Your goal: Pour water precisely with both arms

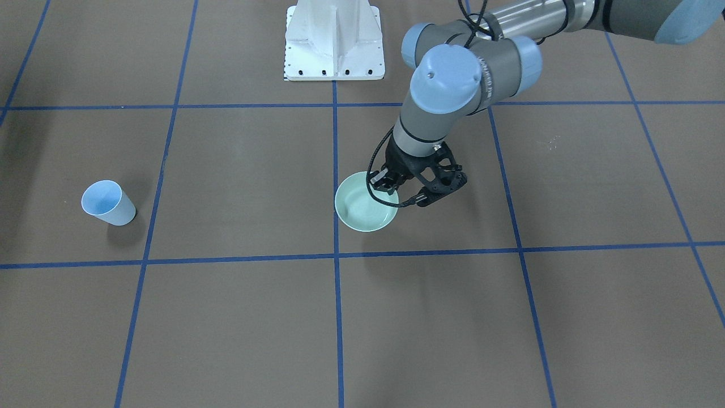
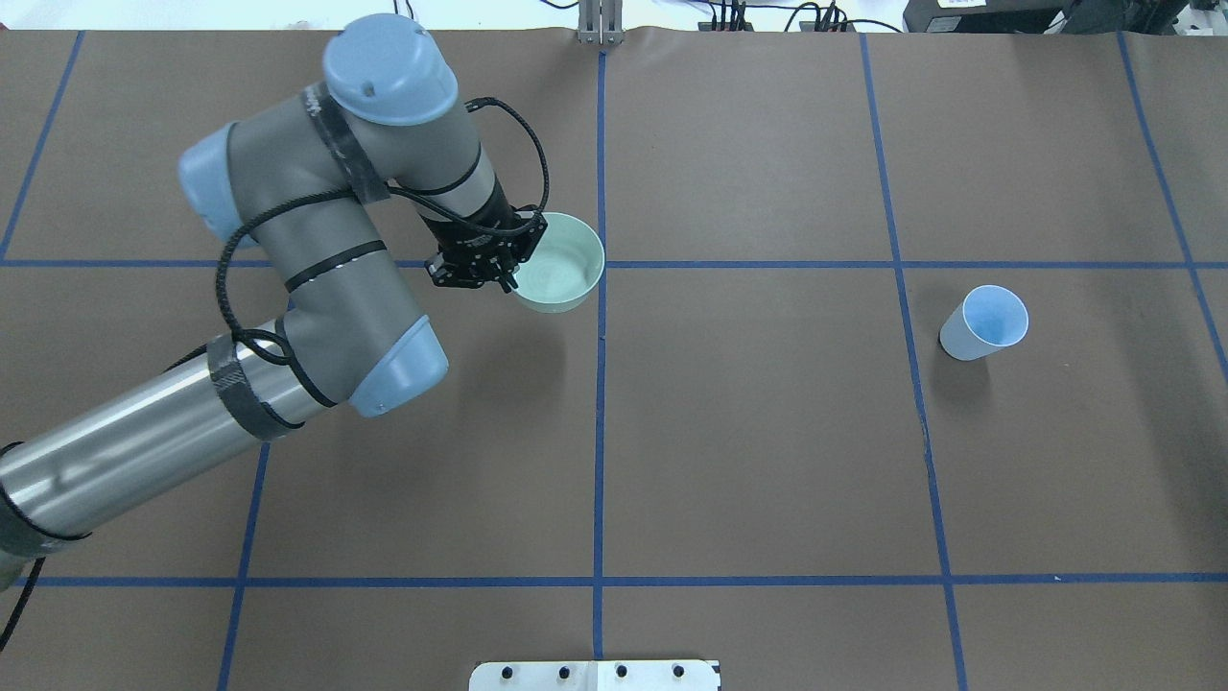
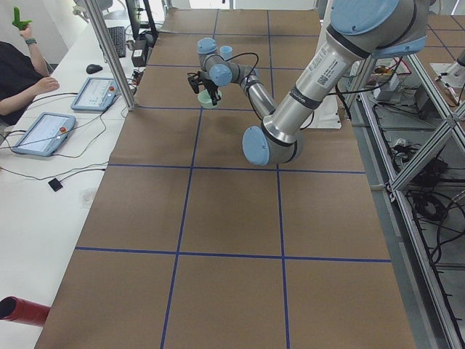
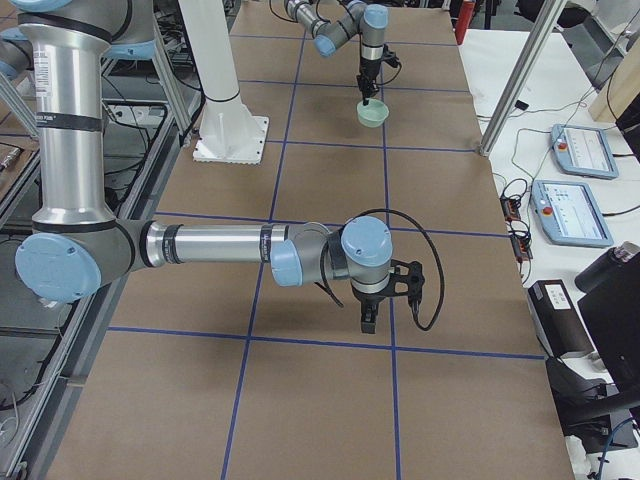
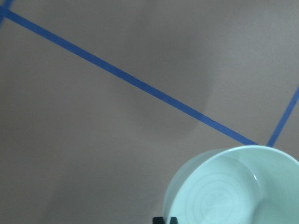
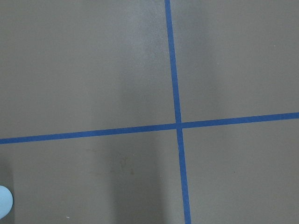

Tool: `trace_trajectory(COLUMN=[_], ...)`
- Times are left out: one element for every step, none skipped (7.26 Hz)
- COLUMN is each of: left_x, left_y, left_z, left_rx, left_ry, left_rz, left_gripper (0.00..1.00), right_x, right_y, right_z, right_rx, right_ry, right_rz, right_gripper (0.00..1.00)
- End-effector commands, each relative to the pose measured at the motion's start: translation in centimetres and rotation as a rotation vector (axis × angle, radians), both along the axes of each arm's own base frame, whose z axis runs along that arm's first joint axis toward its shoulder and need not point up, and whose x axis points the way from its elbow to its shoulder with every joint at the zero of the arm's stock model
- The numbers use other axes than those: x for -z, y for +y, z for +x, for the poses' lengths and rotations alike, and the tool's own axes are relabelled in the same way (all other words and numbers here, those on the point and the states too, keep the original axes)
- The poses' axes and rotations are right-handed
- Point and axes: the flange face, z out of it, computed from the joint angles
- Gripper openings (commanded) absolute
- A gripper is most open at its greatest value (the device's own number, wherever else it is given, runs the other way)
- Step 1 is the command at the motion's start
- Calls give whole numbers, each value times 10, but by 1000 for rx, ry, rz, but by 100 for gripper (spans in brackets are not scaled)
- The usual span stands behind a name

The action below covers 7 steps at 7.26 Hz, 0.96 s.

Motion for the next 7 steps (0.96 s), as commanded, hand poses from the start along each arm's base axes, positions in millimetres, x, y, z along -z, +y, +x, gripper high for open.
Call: trace_trajectory(left_x=[-15,-12,-16,-14,-13,-14,-10], left_y=[8,4,0,2,2,2,2], left_z=[50,56,64,74,74,74,71], left_rx=[22,21,19,10,9,8,9], left_ry=[6,2,-1,-4,-2,-4,2], left_rz=[26,25,24,24,24,27,32], left_gripper=[0,0,0,0,18,84,100], right_x=[0,1,1,2,3,2,5], right_y=[-1,-2,-2,-3,-3,-3,-4], right_z=[-1,-4,-4,-4,-6,-7,-7], right_rx=[3,9,9,9,12,14,14], right_ry=[2,2,2,2,2,2,2], right_rz=[1,3,3,4,6,4,13], right_gripper=[100,100,100,100,100,100,100])
